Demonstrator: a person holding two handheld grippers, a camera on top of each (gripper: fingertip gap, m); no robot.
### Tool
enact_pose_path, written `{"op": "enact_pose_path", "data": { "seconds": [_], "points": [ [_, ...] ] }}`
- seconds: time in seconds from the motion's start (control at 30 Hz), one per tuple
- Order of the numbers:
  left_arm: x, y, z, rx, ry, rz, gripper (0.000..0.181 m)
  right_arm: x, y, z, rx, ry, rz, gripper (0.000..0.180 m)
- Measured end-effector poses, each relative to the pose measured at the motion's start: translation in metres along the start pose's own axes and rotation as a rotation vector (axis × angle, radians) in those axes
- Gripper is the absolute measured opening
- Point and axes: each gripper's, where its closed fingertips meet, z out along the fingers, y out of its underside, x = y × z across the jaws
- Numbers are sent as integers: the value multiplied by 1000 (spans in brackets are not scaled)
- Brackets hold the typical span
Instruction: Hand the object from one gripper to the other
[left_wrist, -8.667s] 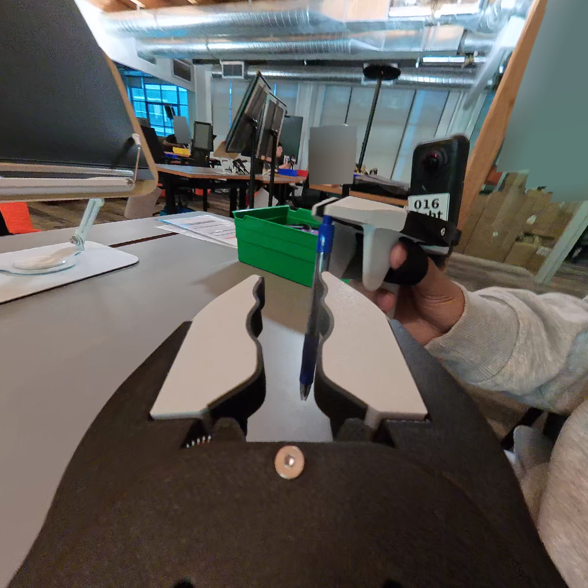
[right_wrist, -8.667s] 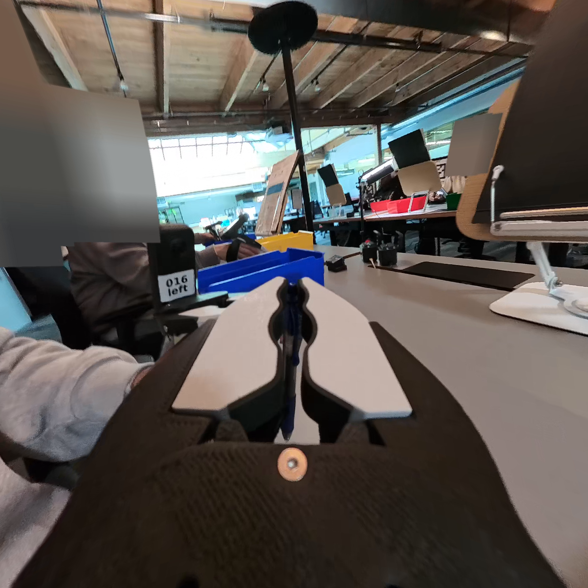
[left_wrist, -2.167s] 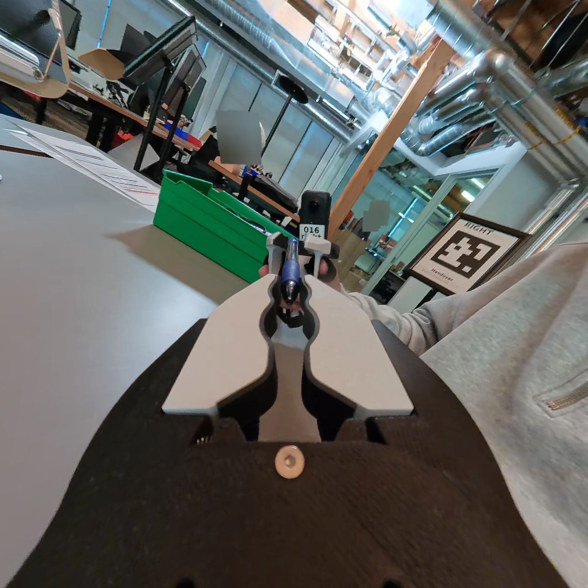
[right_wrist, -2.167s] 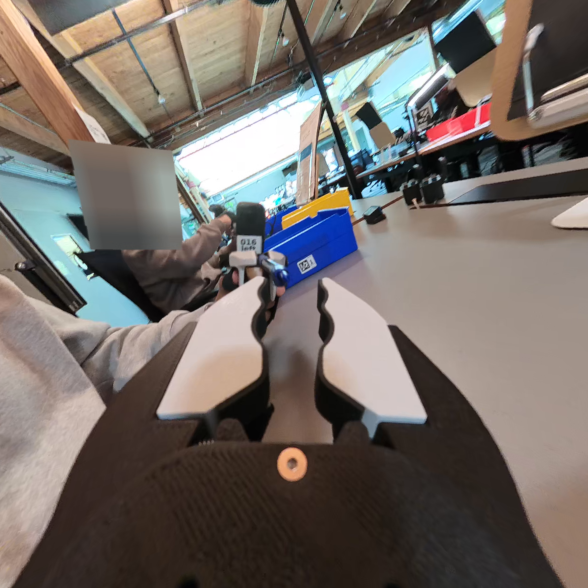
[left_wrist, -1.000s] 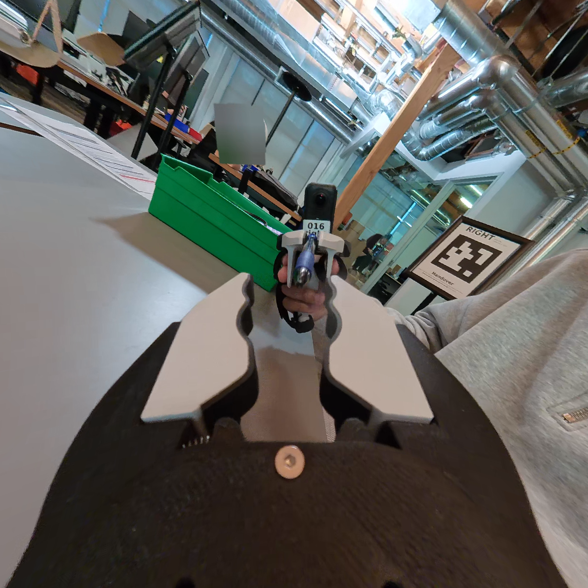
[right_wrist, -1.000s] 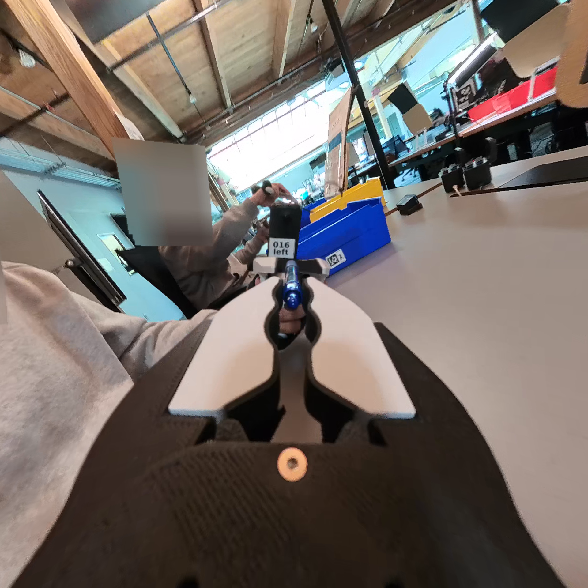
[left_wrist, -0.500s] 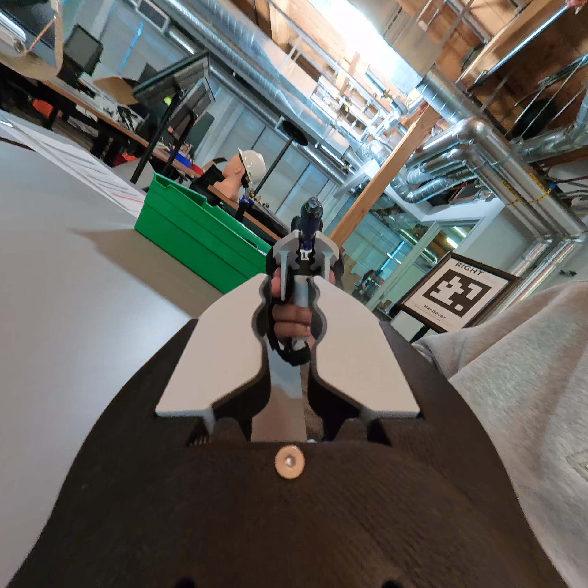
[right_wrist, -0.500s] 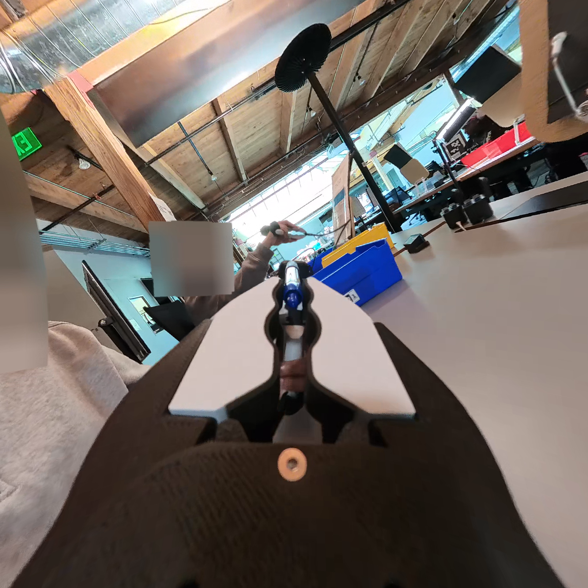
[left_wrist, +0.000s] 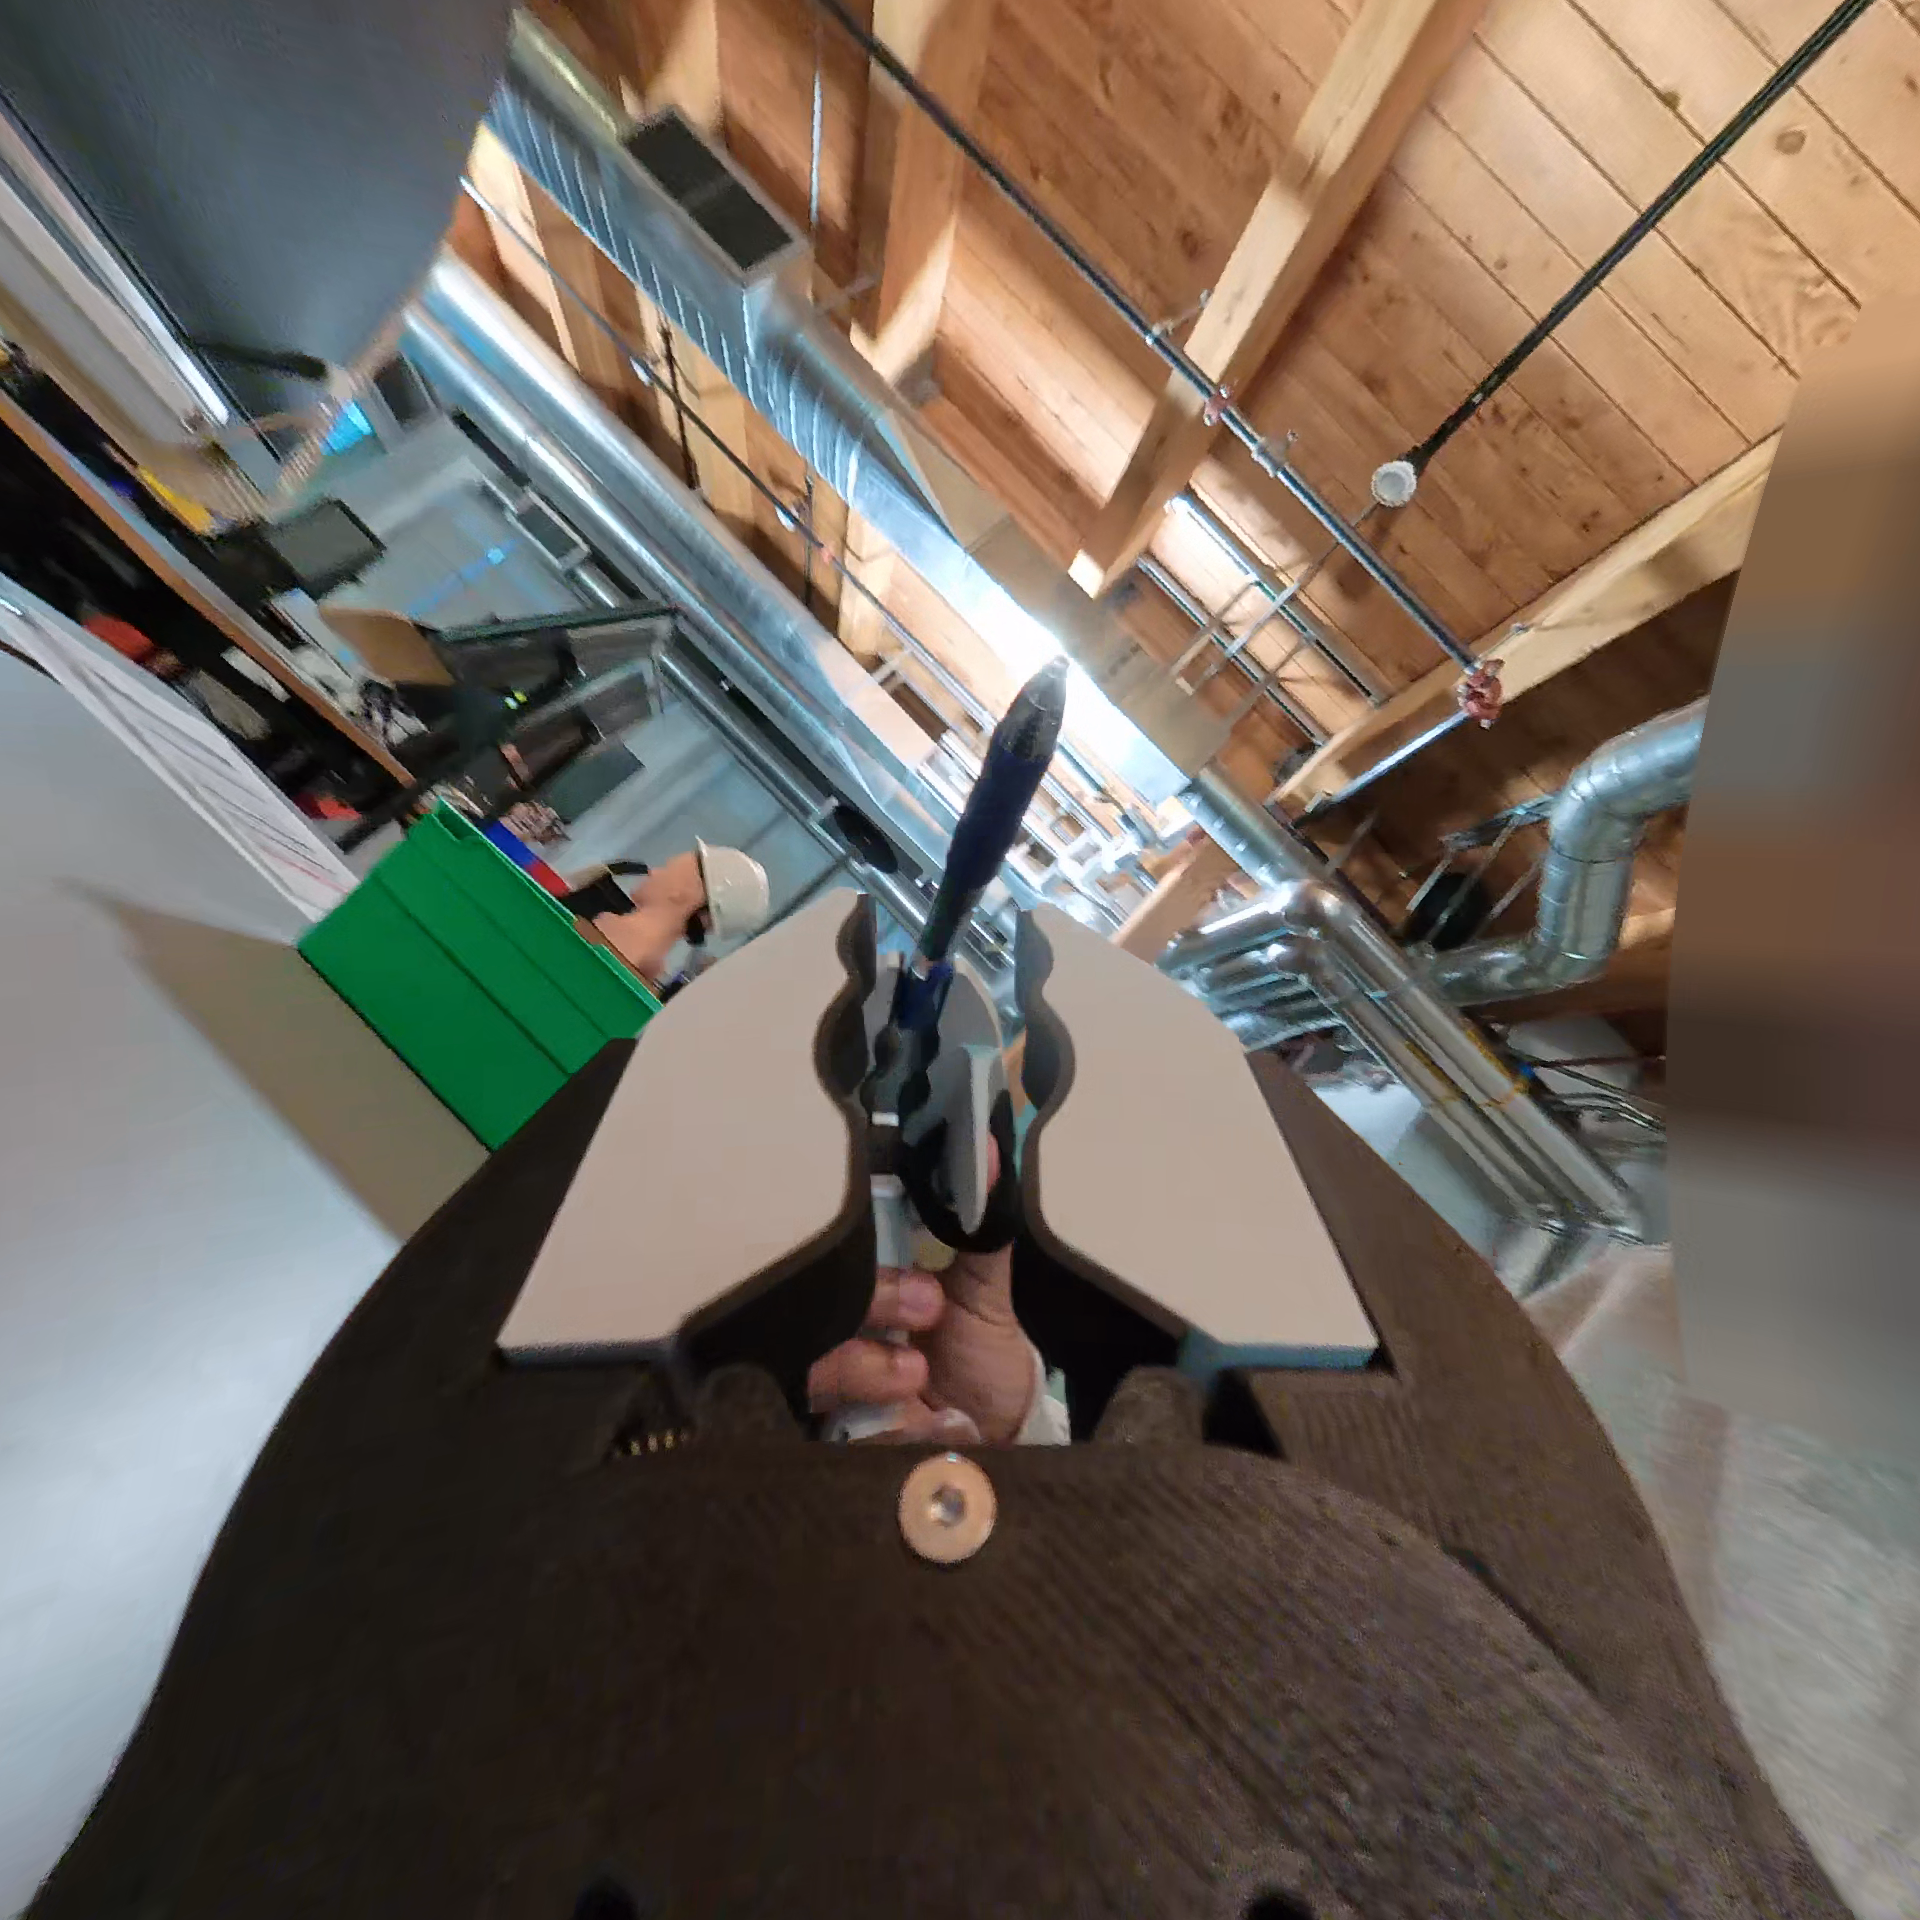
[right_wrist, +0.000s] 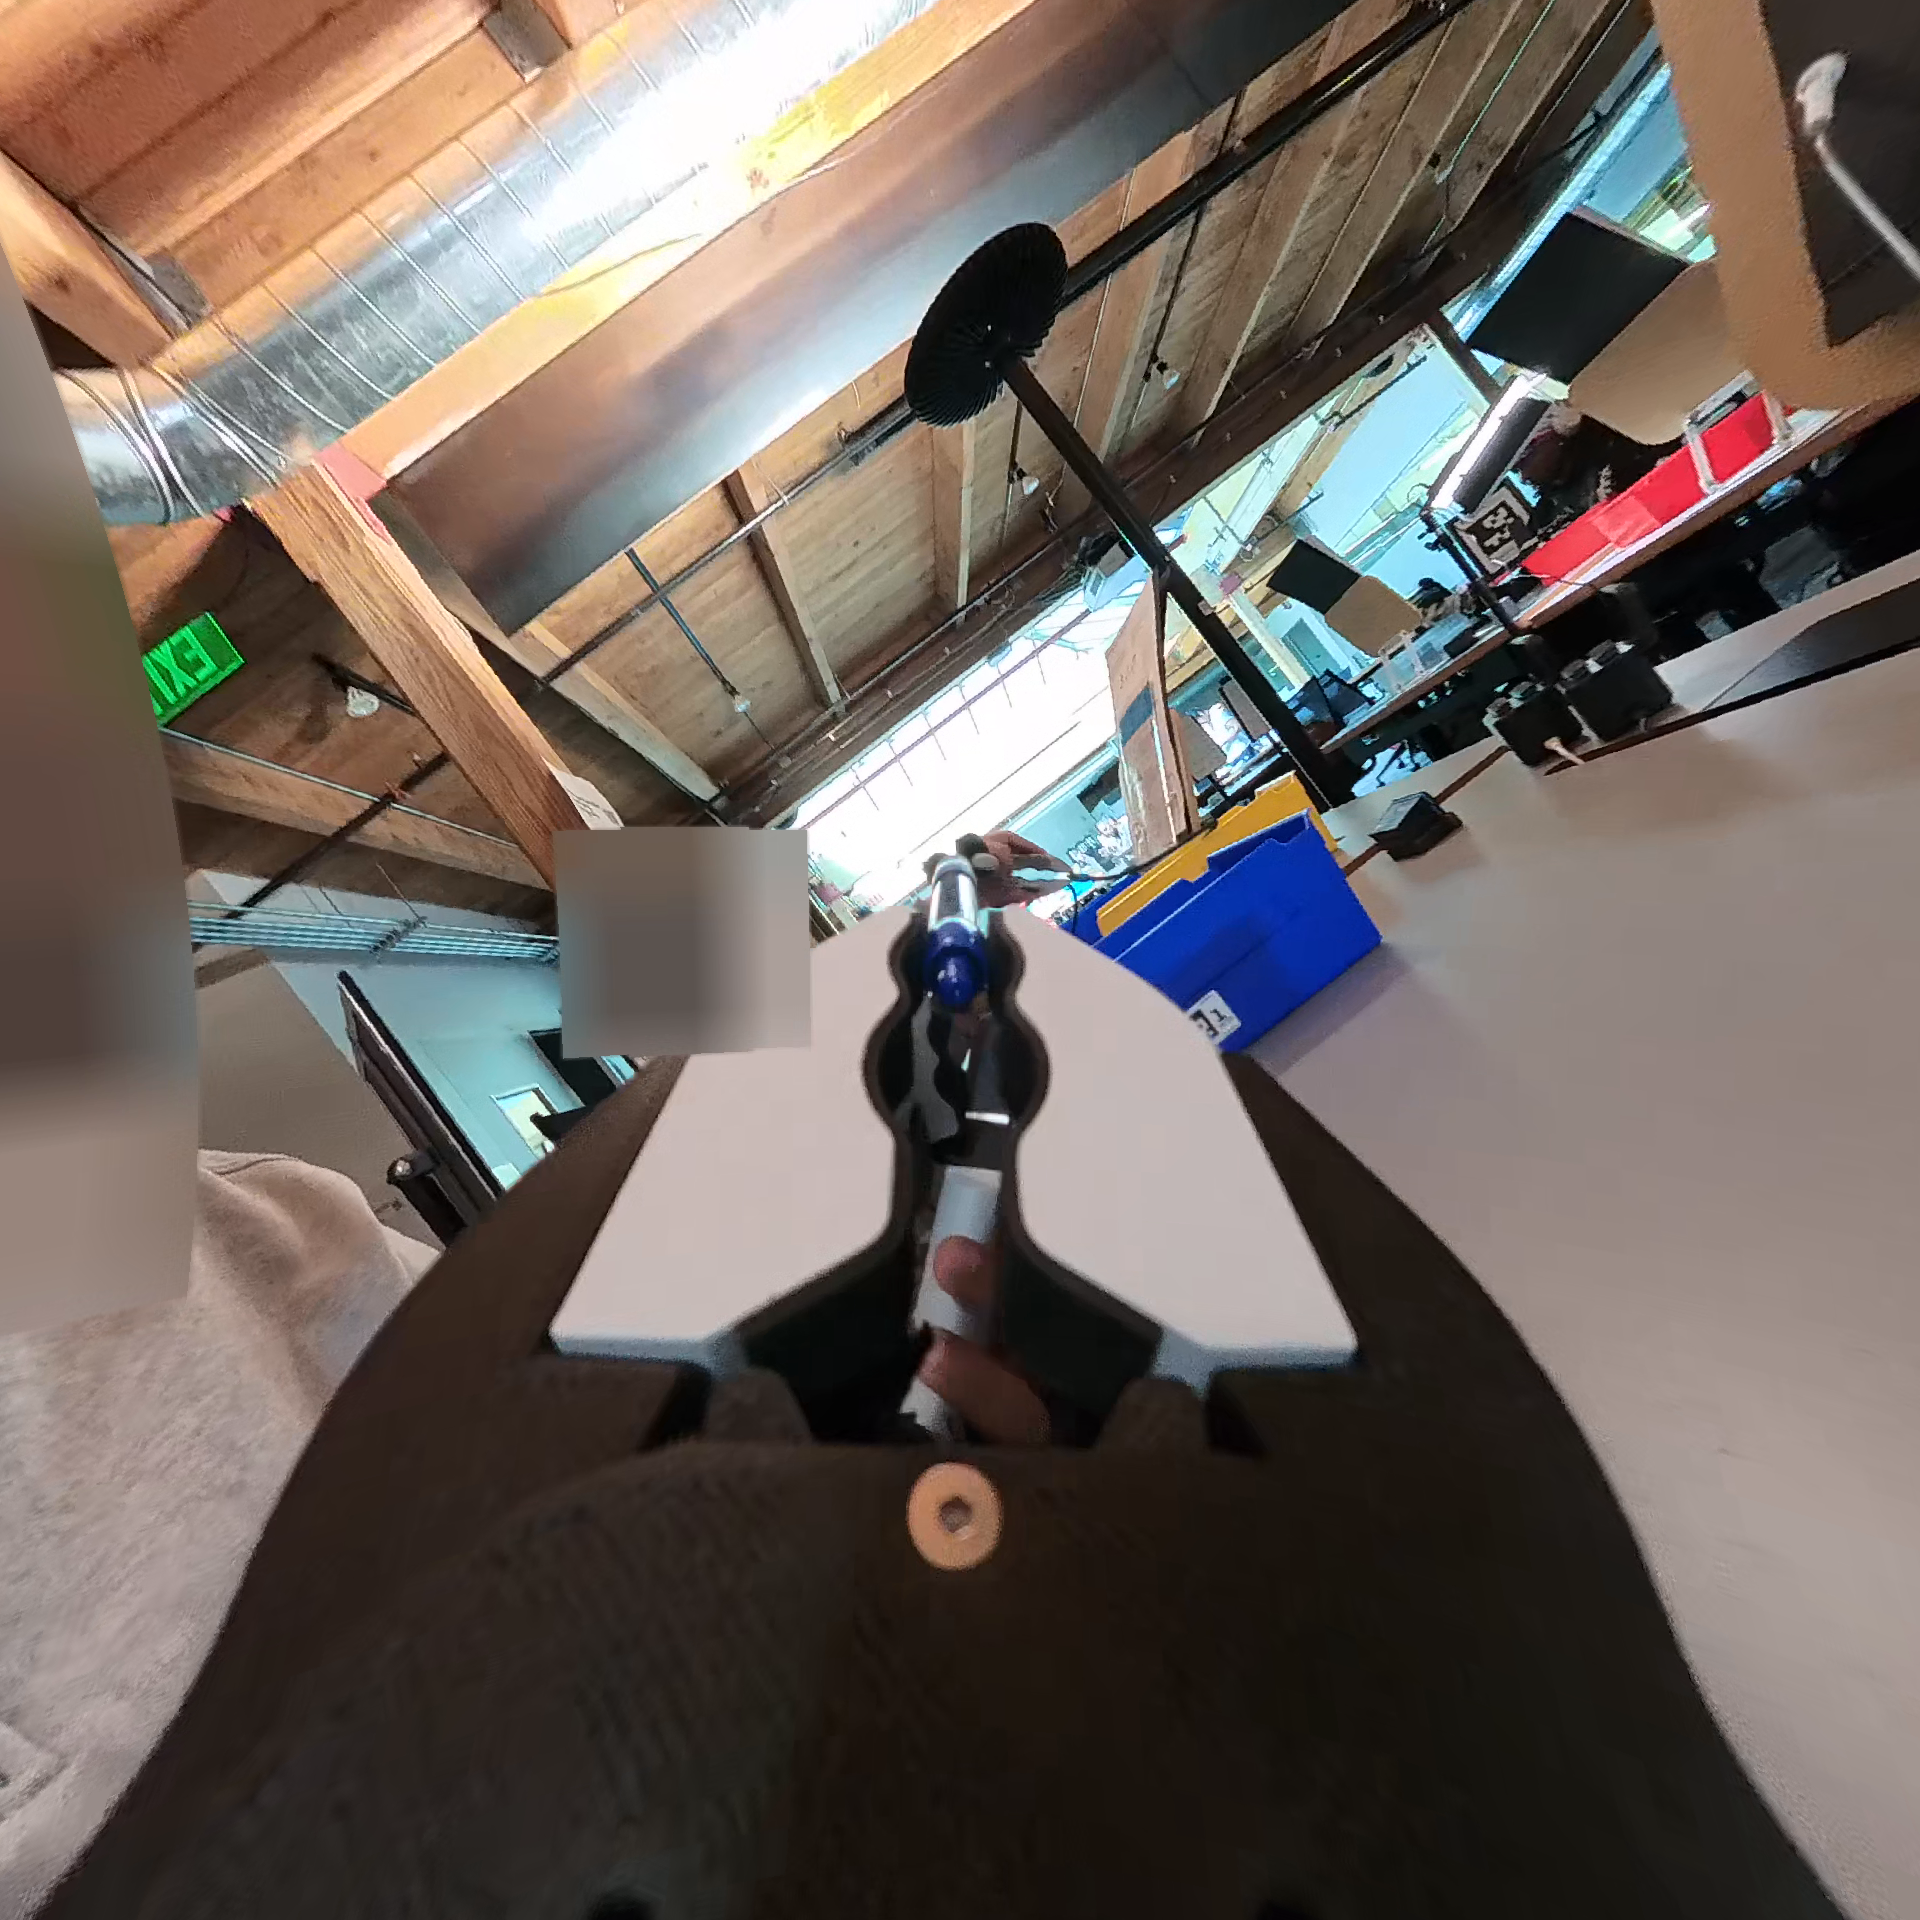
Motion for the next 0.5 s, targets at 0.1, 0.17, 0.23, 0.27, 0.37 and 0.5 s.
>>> {"op": "enact_pose_path", "data": {
  "seconds": [0.1,0.17,0.23,0.27,0.37,0.5],
  "points": [
    [3,-3,-1,31,13,6,21,-2,8,5,-5,-1,4,11],
    [6,-7,-1,53,16,22,18,-3,13,8,-18,5,-14,11],
    [9,-10,-2,72,23,28,15,-4,16,10,-21,12,-26,11],
    [10,-11,-3,75,24,35,11,-4,17,11,-23,17,-29,11],
    [12,-14,-3,84,23,45,11,-3,23,12,-56,15,-30,11],
    [13,-19,-4,94,27,43,13,-3,28,14,-88,25,-54,11]
  ]
}}
